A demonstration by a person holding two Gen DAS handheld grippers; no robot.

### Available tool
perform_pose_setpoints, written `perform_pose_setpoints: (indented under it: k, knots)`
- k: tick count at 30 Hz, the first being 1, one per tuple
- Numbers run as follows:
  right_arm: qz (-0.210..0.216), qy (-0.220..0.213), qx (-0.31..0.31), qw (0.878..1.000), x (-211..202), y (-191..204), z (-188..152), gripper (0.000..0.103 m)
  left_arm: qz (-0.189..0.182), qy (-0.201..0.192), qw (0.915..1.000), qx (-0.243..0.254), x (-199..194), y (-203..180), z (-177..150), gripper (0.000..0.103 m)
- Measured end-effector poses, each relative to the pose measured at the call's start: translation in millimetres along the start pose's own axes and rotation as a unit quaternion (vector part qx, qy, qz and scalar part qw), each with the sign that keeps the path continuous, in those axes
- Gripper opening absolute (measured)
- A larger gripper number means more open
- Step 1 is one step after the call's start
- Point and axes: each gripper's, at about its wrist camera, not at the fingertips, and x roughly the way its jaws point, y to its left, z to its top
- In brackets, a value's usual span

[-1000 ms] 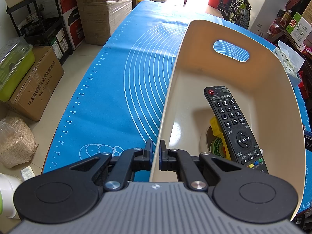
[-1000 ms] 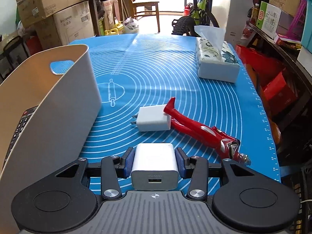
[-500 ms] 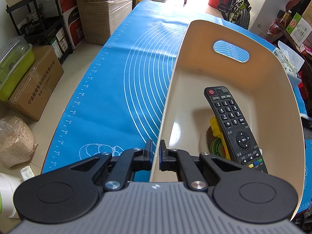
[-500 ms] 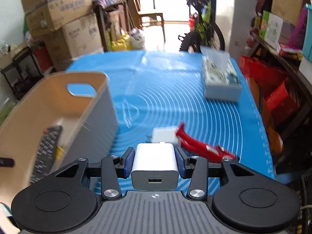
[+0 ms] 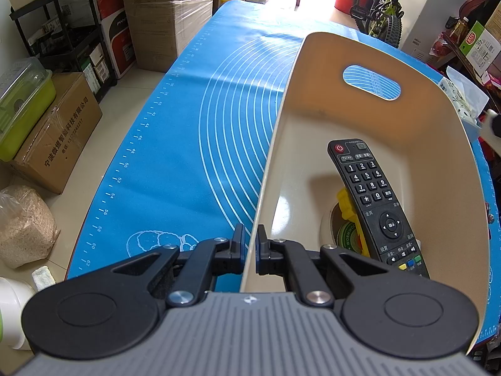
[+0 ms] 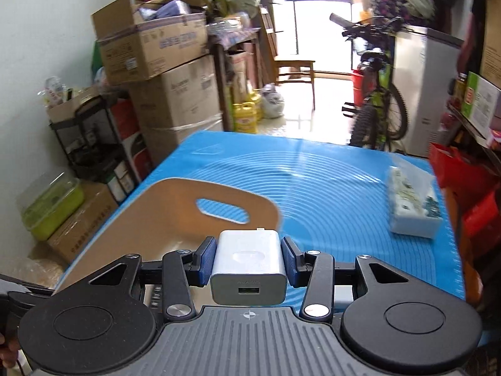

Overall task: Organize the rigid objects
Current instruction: 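Carry the white charger into the basket and release it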

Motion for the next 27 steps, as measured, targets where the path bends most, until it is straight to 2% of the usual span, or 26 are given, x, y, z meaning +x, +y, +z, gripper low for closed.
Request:
perform_pose_setpoints:
  k: [4, 11, 21, 27]
  knots:
    - [0.014, 0.017, -0.022, 1.0, 19.4, 25.5, -2.8, 0.051, 0.0, 0.0, 1.0, 0.0, 0.3, -0.3, -0.2, 0.008]
    - [0.009, 0.05, -0.063, 0.997, 50.8, 61.1, -18.6, 0.051, 0.001, 0.0, 1.0, 0.0, 0.6, -0.7, -0.5, 0.008]
    - [0.0, 0.11, -0.086, 0.99, 80.5, 77.5, -39.9, 0.051, 0.001, 0.0, 1.0, 0.0, 0.9, -1.0, -0.7, 0.008]
    - [0.002, 0.124, -0.084, 0.989, 80.2, 76.9, -38.4, 0.052, 0.001, 0.0, 1.0, 0.0, 1.0, -0.9, -0.7, 0.008]
